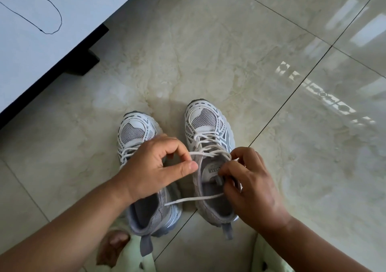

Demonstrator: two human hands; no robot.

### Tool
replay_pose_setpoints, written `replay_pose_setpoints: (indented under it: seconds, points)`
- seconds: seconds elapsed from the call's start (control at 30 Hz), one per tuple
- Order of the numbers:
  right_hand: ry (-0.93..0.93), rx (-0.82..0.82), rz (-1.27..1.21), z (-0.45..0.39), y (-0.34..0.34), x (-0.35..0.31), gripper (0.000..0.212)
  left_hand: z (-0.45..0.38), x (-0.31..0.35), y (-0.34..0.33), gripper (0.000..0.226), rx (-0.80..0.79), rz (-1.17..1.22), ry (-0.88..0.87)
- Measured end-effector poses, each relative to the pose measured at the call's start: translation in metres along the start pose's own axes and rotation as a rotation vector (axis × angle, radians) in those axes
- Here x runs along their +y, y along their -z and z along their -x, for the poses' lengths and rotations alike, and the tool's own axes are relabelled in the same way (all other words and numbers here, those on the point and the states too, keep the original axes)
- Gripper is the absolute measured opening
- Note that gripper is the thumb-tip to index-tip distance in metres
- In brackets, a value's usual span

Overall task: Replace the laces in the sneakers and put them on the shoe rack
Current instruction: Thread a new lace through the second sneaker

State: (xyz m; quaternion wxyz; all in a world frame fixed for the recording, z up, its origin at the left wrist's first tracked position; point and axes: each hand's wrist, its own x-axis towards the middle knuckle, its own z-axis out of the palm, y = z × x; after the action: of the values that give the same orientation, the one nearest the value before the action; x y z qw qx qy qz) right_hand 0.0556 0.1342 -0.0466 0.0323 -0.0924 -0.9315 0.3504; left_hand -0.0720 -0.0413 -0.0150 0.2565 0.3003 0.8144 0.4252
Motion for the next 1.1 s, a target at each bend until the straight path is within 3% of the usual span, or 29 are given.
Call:
replay_pose_setpoints:
  seconds: [0.07, 0.17, 0.3, 0.47, 0.63, 0.8, 0.97, 1.1]
  points:
    - [-0.009, 0.014, 0.017, 0.000, 0.000, -0.002, 0.019, 0.002, 0.002, -0.001, 0.011, -0.052, 0.152, 0.036]
    - [-0.068, 0.044, 0.096, -0.003, -0.001, -0.010, 0.022, 0.006, 0.003, 0.000, 0.024, -0.020, 0.259, 0.045]
    - [-0.122, 0.074, 0.132, -0.007, -0.002, -0.020, 0.031, 0.006, -0.005, 0.005, 0.027, -0.062, -0.157, -0.238]
    - [-0.111, 0.088, 0.160, -0.015, -0.005, -0.030, 0.047, 0.007, -0.009, -0.001, 0.045, -0.125, -0.353, -0.289]
    - [-0.079, 0.120, 0.100, -0.029, -0.015, -0.037, 0.028, 0.007, -0.012, -0.001, 0.057, -0.152, -0.379, -0.295]
    - [-0.119, 0.061, -0.081, -0.025, -0.013, -0.026, 0.032, 0.007, -0.010, -0.002, 0.046, -0.080, -0.356, -0.327]
    - [-0.102, 0.001, -0.125, -0.025, -0.009, -0.020, 0.015, 0.003, -0.009, -0.009, 0.036, -0.012, -0.310, -0.399]
    - [-0.070, -0.029, -0.135, -0.025, -0.007, -0.018, 0.025, 0.001, -0.006, -0.014, 0.035, 0.025, -0.346, -0.416]
